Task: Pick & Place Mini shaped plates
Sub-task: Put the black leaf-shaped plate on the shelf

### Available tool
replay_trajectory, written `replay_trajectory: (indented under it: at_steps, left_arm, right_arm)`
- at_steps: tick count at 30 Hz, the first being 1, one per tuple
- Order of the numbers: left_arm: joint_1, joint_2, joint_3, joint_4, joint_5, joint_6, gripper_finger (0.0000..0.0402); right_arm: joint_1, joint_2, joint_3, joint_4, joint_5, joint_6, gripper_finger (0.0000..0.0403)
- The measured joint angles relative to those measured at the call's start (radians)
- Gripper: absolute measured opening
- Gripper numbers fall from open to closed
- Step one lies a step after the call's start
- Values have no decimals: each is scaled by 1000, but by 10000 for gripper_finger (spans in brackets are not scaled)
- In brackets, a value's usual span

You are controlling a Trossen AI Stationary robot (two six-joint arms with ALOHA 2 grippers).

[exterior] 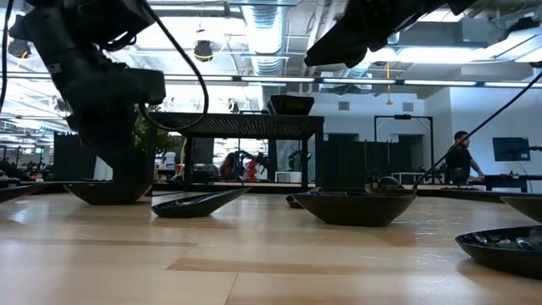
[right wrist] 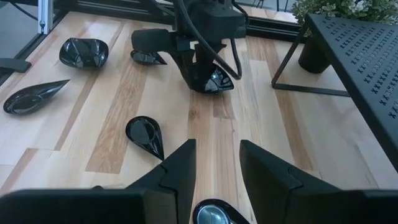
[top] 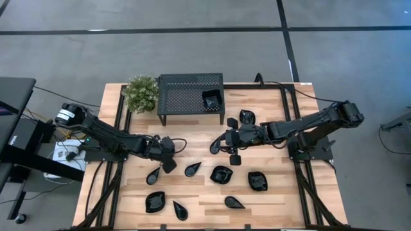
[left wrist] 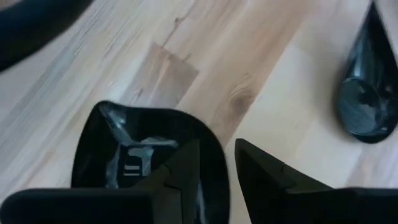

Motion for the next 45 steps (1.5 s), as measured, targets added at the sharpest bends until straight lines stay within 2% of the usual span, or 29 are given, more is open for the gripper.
replay_trajectory:
  at_steps: [7, 20, 23, 27, 29, 33, 36, 41, 45]
  left_arm:
    - [0, 0, -62, 29, -3, -40, 104]
    - [0, 0, -67, 48, -2, -14, 100]
    - [0, 0, -67, 48, -3, -11, 75]
    - [-5, -1, -65, 63, -11, -9, 15]
    - [-19, -3, -61, 84, -13, -3, 9]
    - [-65, -3, 10, 87, -27, 57, 7]
    - [-88, -3, 97, 78, -62, 163, 6]
    - [-92, -4, 276, -90, -221, 376, 5]
    - [-51, -8, 401, -222, -333, 510, 5]
  right_arm:
    - [0, 0, 0, 0, 0, 0, 118]
    - [0, 0, 0, -4, 0, 0, 118]
    - [0, 0, 0, -4, 0, 0, 118]
    - [0, 0, 0, -4, 0, 0, 118]
    - [0, 0, 0, -4, 0, 0, 118]
    - [0, 0, 0, -4, 0, 0, 118]
    - [0, 0, 0, -4, 0, 0, 118]
    - [0, 0, 0, -4, 0, 0, 118]
    - [0, 0, 0, -4, 0, 0, 118]
